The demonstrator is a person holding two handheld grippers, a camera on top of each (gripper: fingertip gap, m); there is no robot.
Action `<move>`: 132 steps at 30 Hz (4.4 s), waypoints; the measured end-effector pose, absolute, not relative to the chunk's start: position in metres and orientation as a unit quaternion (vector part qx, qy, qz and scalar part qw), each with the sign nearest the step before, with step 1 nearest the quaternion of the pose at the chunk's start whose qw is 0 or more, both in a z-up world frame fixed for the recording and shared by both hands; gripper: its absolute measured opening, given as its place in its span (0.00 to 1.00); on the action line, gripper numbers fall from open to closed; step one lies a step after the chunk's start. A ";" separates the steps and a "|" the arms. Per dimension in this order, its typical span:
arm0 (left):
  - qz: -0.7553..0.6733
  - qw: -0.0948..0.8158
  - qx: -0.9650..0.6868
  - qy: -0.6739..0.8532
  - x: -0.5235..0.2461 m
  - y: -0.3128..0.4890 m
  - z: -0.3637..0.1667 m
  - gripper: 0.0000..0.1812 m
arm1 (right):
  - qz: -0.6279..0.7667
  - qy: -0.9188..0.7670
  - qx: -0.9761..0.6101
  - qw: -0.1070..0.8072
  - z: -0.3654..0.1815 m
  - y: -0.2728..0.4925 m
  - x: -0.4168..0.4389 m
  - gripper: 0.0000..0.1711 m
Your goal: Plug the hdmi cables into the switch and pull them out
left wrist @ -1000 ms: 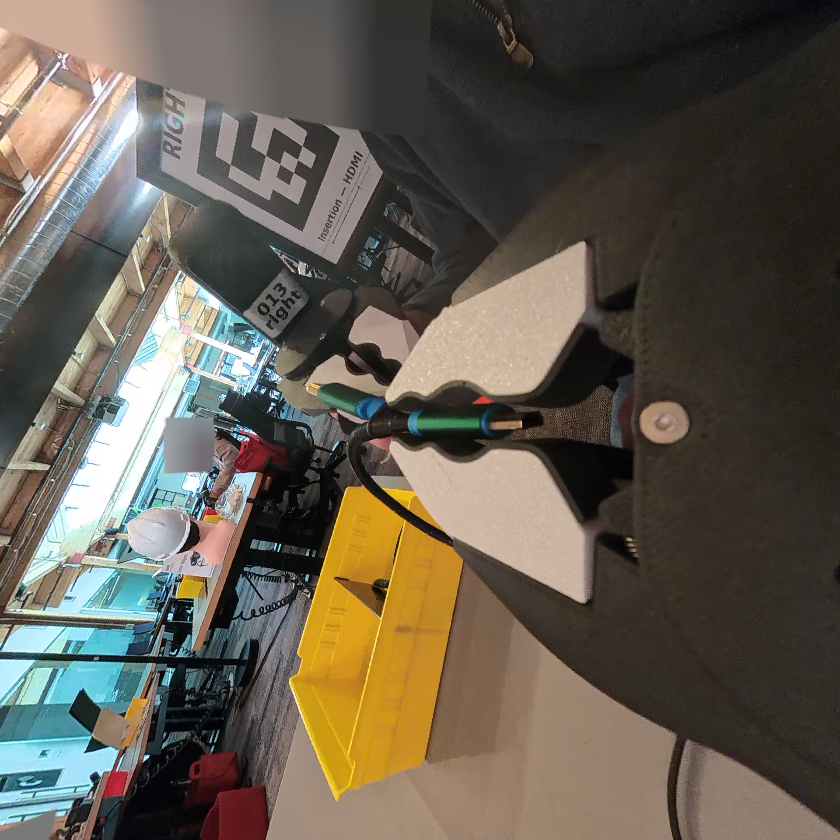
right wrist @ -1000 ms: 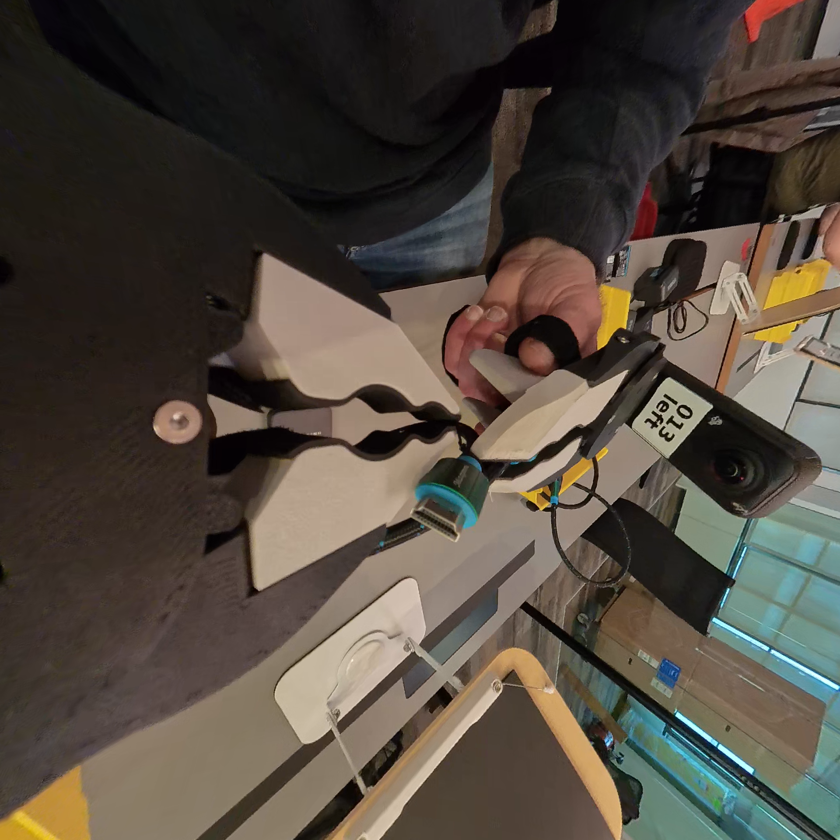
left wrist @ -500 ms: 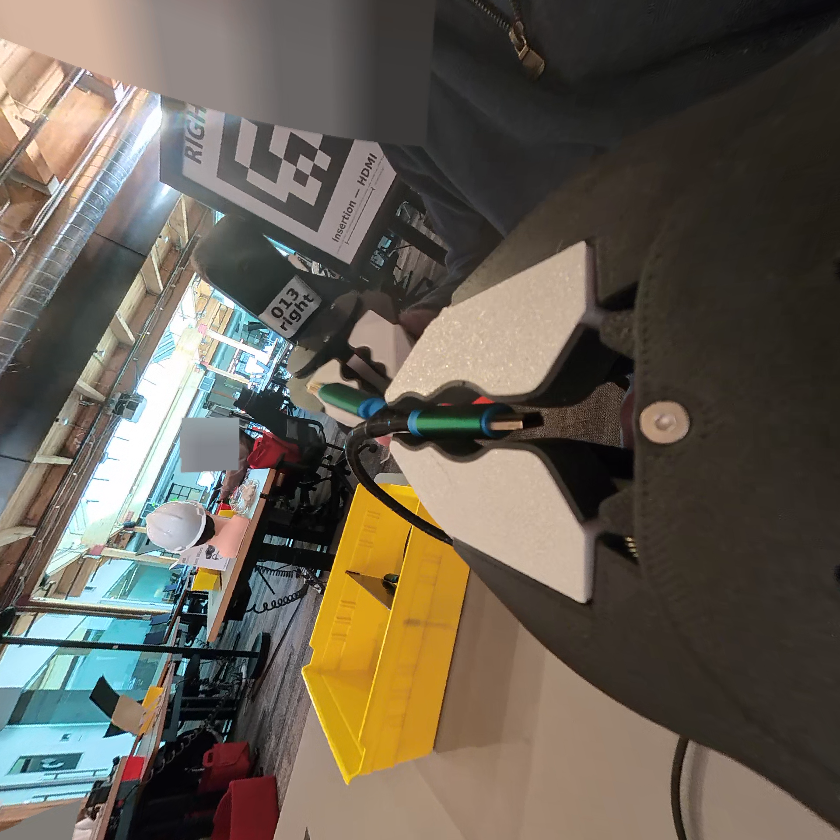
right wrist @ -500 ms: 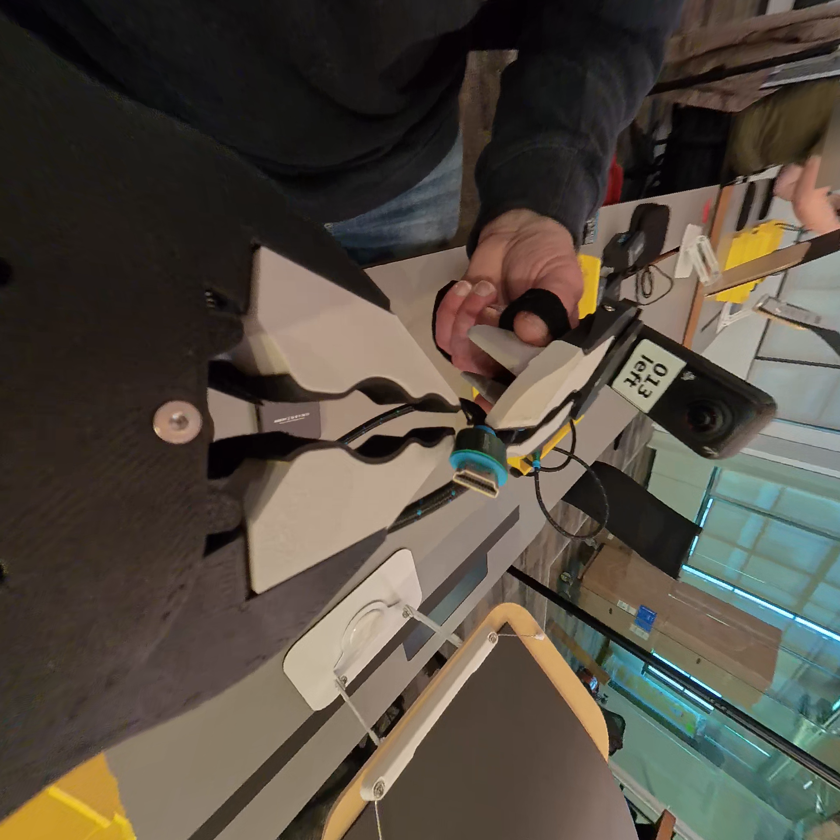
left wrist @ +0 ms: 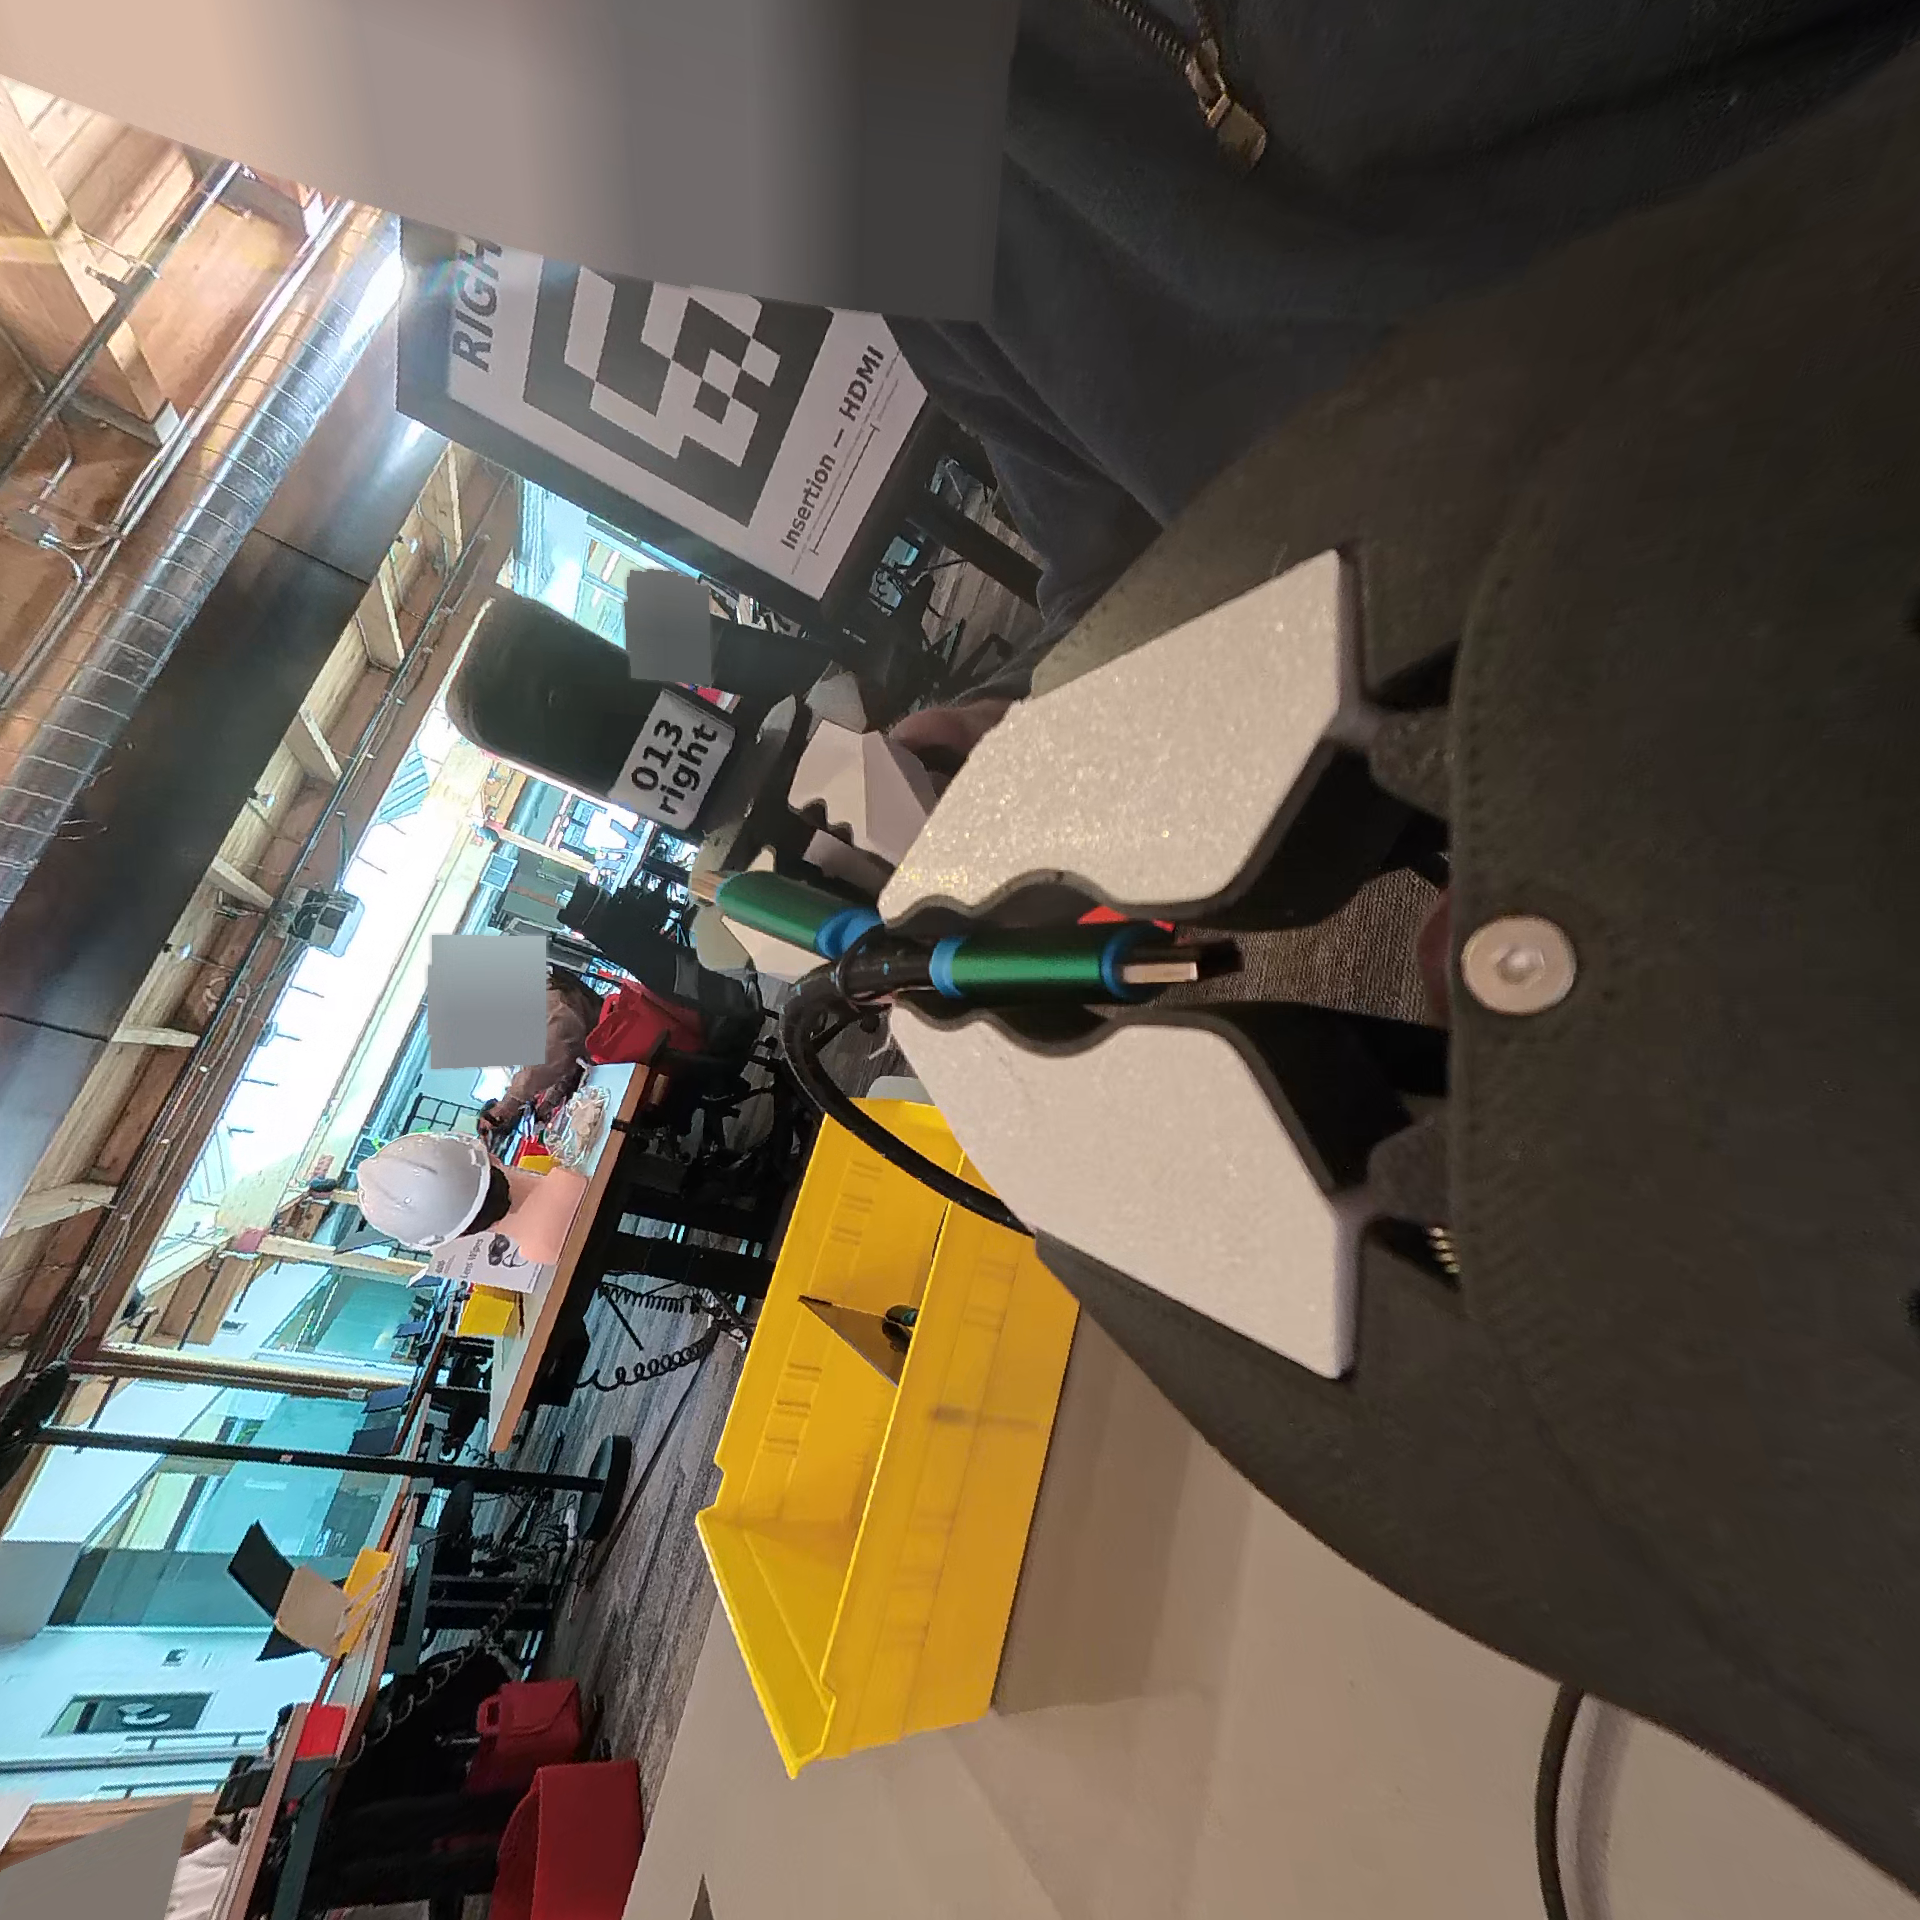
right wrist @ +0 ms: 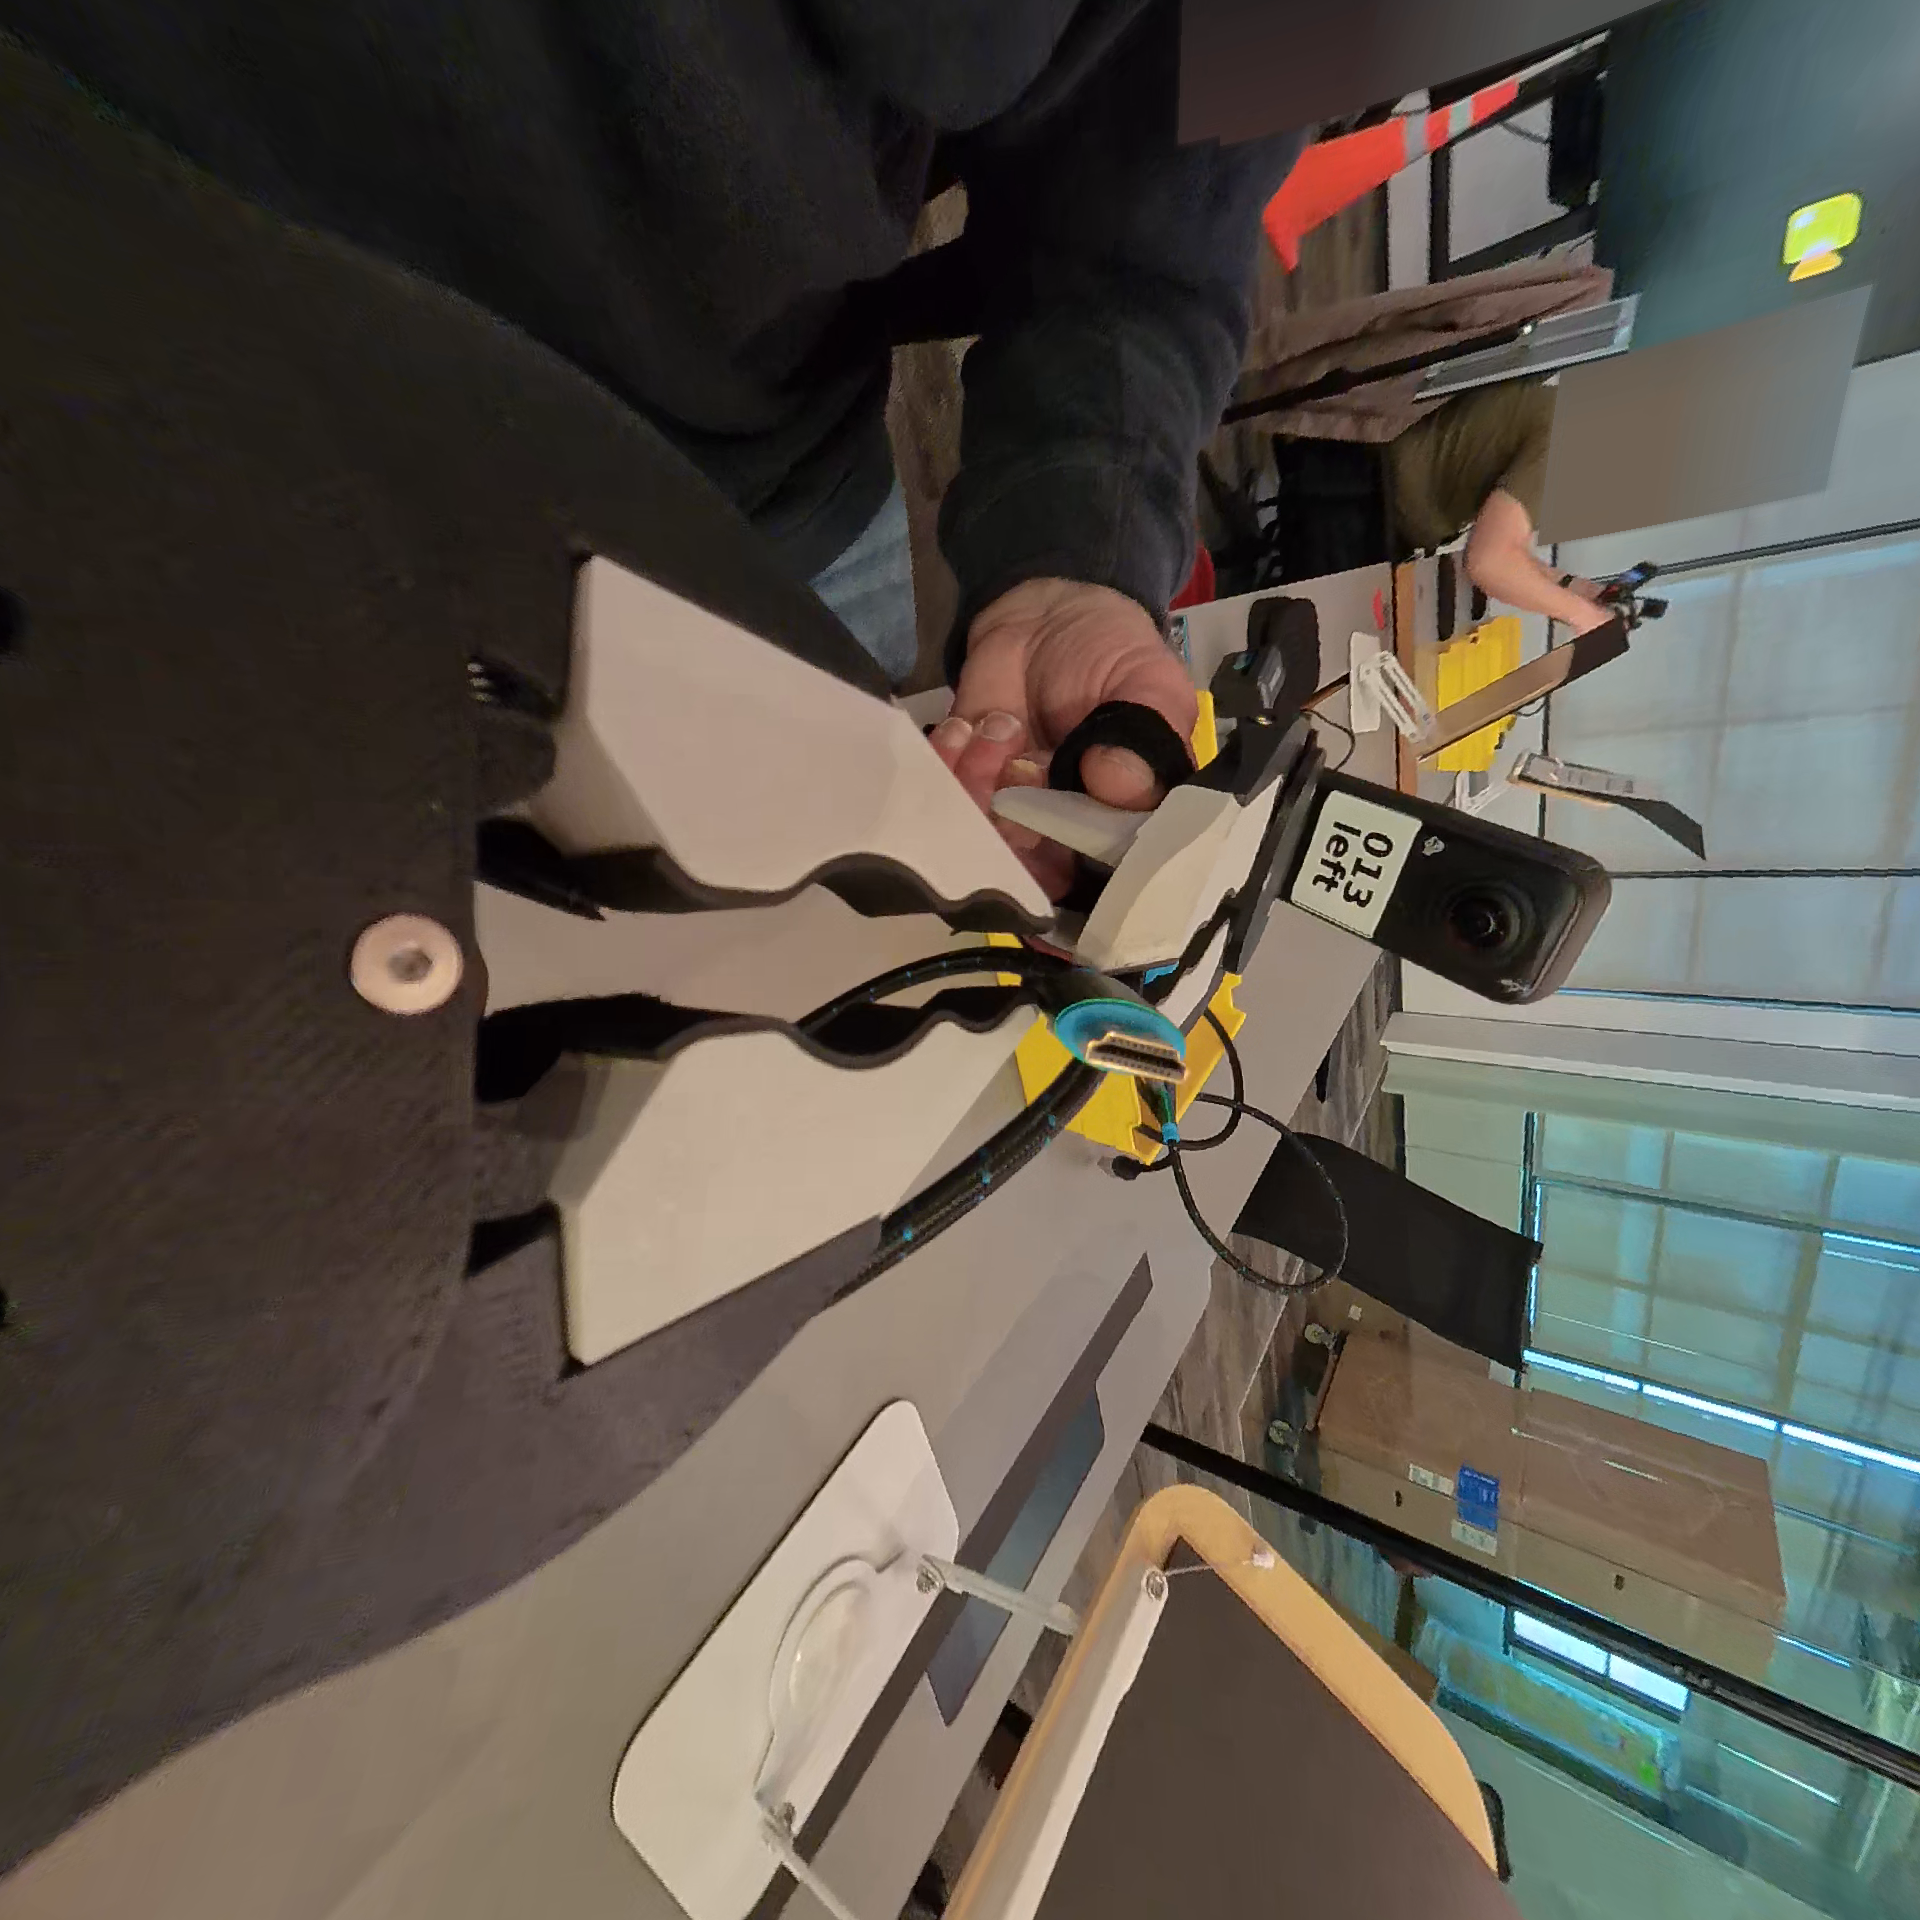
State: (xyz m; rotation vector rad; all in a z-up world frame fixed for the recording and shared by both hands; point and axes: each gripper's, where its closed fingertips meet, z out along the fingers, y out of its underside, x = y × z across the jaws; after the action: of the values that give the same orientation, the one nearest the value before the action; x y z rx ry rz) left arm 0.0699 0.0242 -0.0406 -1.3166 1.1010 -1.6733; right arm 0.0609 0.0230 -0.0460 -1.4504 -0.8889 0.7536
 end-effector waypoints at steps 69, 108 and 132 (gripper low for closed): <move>-0.627 0.378 -0.517 0.443 0.071 0.022 -0.039 0.05 | 0.289 -0.418 -0.632 0.584 -0.041 0.018 0.062 0.00; -0.581 0.417 -0.529 0.457 0.067 0.028 -0.038 0.04 | 0.161 -0.469 -0.633 0.594 -0.039 0.017 0.071 0.00; -0.569 0.427 -0.536 0.455 0.067 0.031 -0.038 0.04 | 0.194 -0.449 -0.630 0.603 -0.040 0.018 0.065 0.00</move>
State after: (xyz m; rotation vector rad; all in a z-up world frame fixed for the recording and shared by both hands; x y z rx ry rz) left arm 0.0668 0.0311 -0.0378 -1.3381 1.1379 -1.4210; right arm 0.0655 0.0179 -0.0404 -1.4579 -1.0404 0.4496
